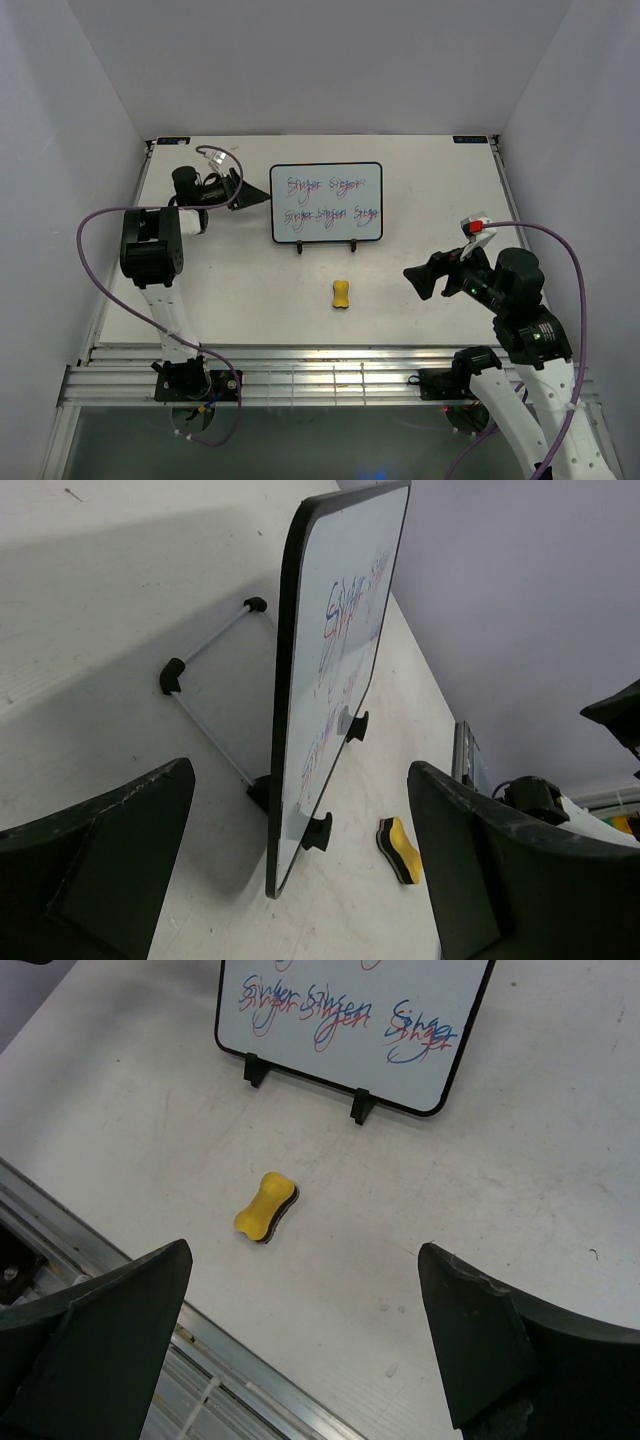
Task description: Erase the whiteboard
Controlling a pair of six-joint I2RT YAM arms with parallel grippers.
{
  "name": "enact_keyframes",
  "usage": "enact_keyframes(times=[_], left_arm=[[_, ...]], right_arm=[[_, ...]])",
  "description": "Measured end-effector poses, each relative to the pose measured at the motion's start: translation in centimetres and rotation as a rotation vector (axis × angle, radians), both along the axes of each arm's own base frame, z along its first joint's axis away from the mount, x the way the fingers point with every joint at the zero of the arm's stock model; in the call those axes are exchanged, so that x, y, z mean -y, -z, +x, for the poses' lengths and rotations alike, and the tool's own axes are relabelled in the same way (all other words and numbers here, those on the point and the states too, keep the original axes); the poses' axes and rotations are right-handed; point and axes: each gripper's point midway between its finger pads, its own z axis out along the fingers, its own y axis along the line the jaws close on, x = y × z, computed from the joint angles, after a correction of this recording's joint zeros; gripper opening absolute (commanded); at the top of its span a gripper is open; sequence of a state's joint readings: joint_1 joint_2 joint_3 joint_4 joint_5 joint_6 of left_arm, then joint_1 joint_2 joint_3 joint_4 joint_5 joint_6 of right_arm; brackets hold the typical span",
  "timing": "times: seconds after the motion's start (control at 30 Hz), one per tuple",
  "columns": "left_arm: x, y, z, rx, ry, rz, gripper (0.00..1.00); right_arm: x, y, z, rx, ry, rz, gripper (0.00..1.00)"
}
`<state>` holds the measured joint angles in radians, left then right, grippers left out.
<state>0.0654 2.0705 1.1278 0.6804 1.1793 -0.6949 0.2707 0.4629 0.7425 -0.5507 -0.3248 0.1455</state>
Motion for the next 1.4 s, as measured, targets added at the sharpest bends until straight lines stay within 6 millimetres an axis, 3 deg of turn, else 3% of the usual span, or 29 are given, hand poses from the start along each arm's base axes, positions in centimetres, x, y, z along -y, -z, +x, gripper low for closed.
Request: enact_keyframes(times=[0.13,0.27,0.43,0.7,0.77,0.9,1.23,1.4], left_arm=[[1.0,0.4,0.1,0.019,0.069,-0.021,0.98],[3.6,0.1,0.2,0.061,0.165,-0.035,0.97],[6.1,1.4,-0.5,0.048,0.27,-0.068,0.89],[5.8,3.6,-0.8,-0.054,0.324,-0.134,0.65],[5.7,3.9,-0.7,-0.07,0.327,-0.142,0.56],[5.6,4.1,-0.7,-0.069,0.327,-0.144,0.48],[5.6,3.6,-0.3,-0.036,0.327,-0.14,0.5],[5.7,3.1,0.1,-0.014,0.329,-0.138,0.45]], right_arm=[[-0.3,-0.5,-0.2,0.003,-0.02,0.007,0.95],[-0.5,-0.8,-0.2,-0.004,-0.029,0.011,0.94],[-0.4,-1.3,-0.4,-0.01,-0.031,0.011,0.93],[-0.5,-1.9,-0.6,0.002,-0.035,0.016,0.92],[-0.5,-1.9,-0.6,0.001,-0.035,0.015,0.91],[-0.5,-1.8,-0.7,-0.004,-0.035,0.014,0.91],[-0.5,-1.8,-0.8,-0.006,-0.042,0.017,0.91],[-0.6,-1.8,-0.8,-0.007,-0.043,0.018,0.91]])
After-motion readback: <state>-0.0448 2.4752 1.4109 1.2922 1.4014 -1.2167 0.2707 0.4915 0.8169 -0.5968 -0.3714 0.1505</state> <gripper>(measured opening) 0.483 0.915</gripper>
